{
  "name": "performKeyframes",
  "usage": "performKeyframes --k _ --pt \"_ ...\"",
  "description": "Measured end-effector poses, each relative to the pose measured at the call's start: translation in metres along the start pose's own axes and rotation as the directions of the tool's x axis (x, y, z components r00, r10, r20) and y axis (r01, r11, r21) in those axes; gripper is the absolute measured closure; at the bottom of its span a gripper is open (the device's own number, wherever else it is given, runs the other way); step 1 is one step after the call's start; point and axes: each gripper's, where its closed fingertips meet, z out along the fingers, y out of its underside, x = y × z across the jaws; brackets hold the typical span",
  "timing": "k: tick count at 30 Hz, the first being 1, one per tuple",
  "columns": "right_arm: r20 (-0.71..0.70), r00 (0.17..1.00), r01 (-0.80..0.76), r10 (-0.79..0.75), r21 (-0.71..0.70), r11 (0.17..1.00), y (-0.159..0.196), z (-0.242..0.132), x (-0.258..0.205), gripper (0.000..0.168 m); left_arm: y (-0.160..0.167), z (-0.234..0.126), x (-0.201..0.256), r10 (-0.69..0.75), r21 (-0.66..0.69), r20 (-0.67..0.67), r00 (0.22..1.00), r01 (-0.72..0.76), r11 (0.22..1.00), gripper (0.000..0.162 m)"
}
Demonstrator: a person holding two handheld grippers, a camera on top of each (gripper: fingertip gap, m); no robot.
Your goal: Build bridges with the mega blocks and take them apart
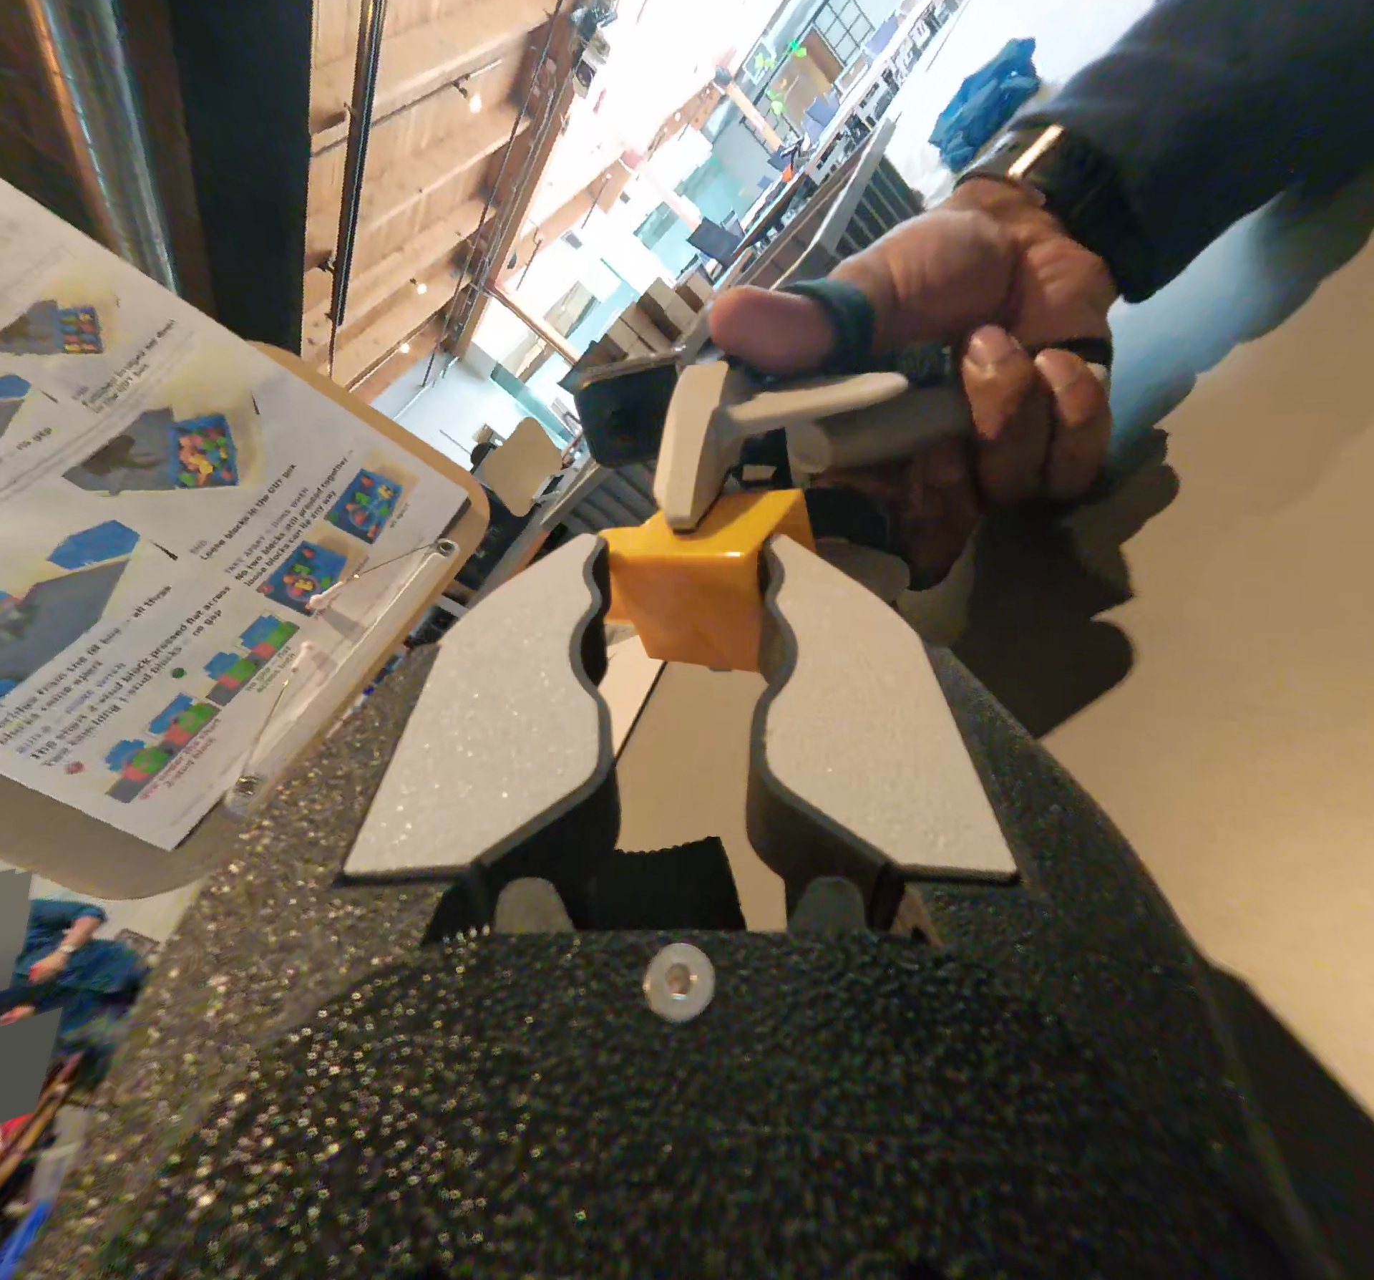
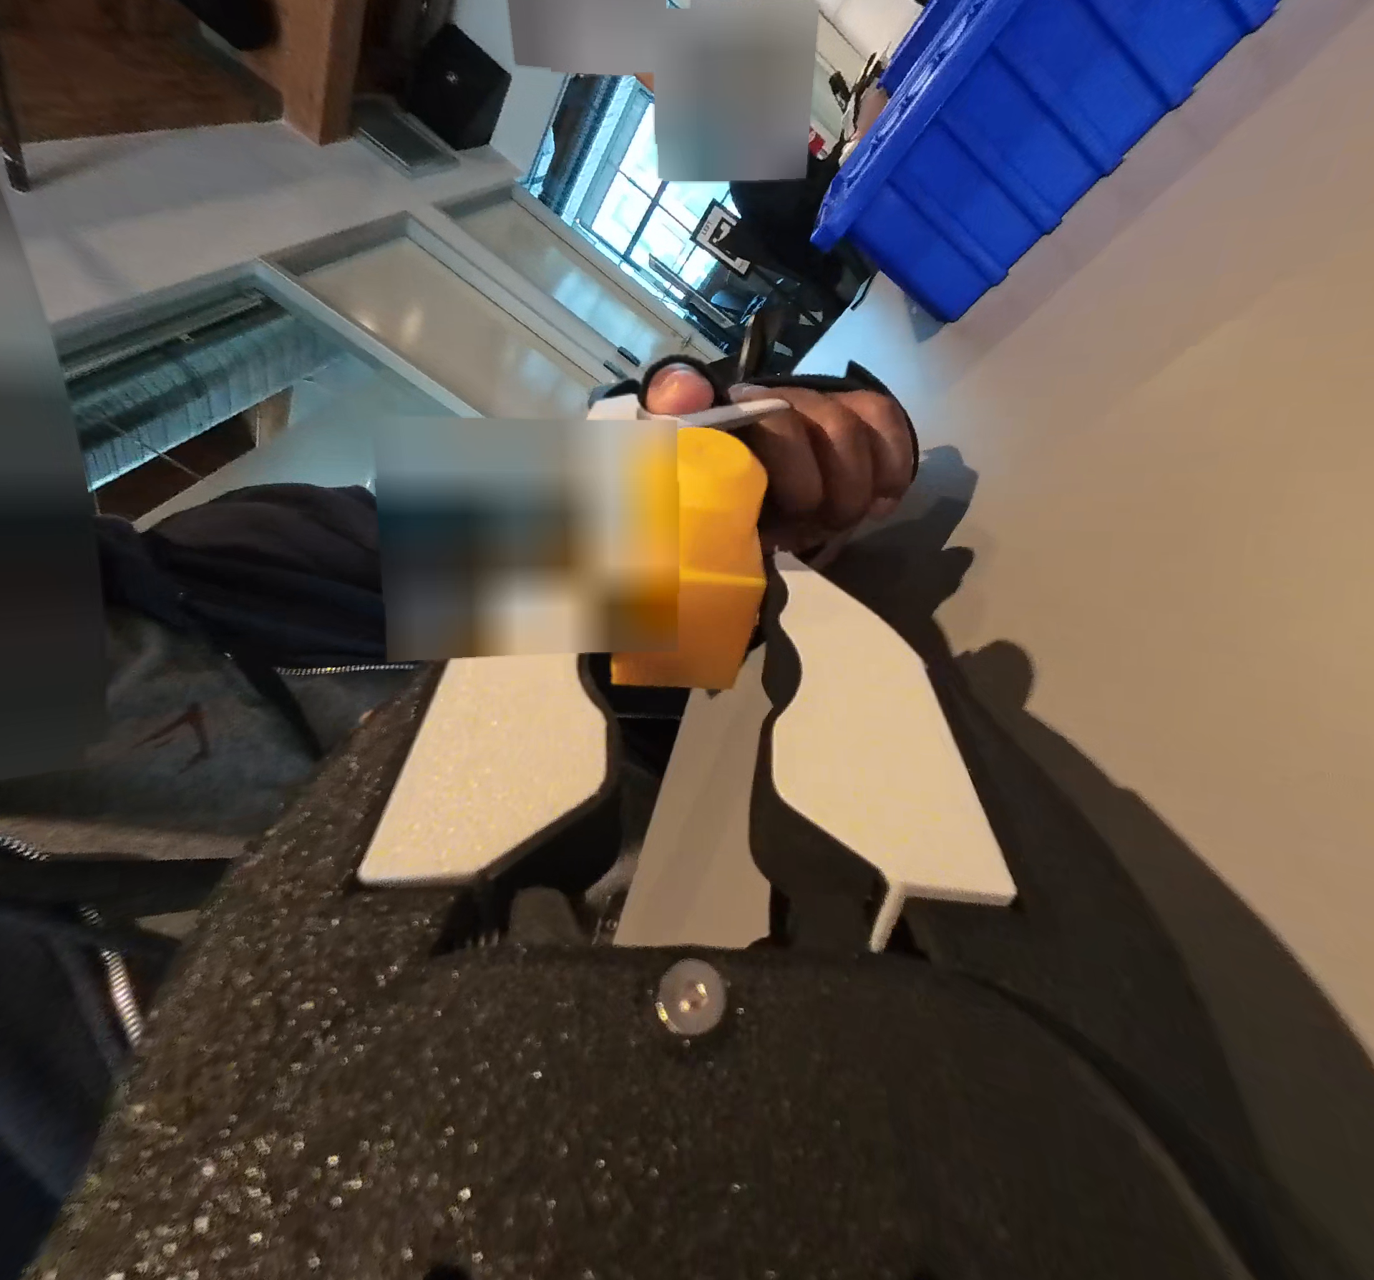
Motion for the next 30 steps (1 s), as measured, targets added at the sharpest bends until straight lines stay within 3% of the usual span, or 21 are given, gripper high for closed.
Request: performKeyframes --k 5,8,12,15,17,20,25,30 --pt "-0.124 0.988 0.099 -0.092 0.055 0.994 -0.015 -0.012 0.01 0.131 0.006 -0.005 -0.001 -0.113 0.003 -0.037 0.993 0.113 0.994 0.122" --pt "-0.297 0.928 0.245 -0.223 0.039 0.969 -0.027 -0.031 0.022 0.132 0.016 -0.009 -0.011 -0.225 -0.027 -0.016 0.974 0.225 0.974 0.118" --pt "-0.513 0.692 0.449 -0.508 -0.246 0.859 -0.021 -0.046 0.047 0.131 0.036 -0.006 -0.013 -0.325 -0.129 -0.011 0.946 0.321 0.938 0.117" --pt "-0.504 0.538 0.468 -0.676 -0.488 0.737 -0.002 -0.044 0.062 0.131 0.043 -0.001 -0.009 -0.361 -0.188 -0.041 0.932 0.347 0.919 0.118" --pt "-0.468 0.482 0.443 -0.741 -0.6 0.666 0.012 -0.042 0.073 0.131 0.046 0.002 -0.001 -0.412 -0.231 -0.113 0.904 0.379 0.896 0.118" --pt "-0.423 0.47 0.447 -0.775 -0.643 0.622 0.021 -0.037 0.074 0.132 0.049 0.005 0.009 -0.513 -0.3 -0.208 0.833 0.445 0.844 0.118" --pt "-0.427 0.508 0.437 -0.748 -0.621 0.651 0.02 -0.04 0.073 0.131 0.05 0.009 0.023 -0.622 -0.388 -0.309 0.72 0.502 0.773 0.115" --pt "-0.407 0.498 0.439 -0.766 -0.643 0.627 0.023 -0.044 0.073 0.132 0.057 0.019 0.036 -0.598 -0.464 -0.348 0.722 0.422 0.779 0.13"
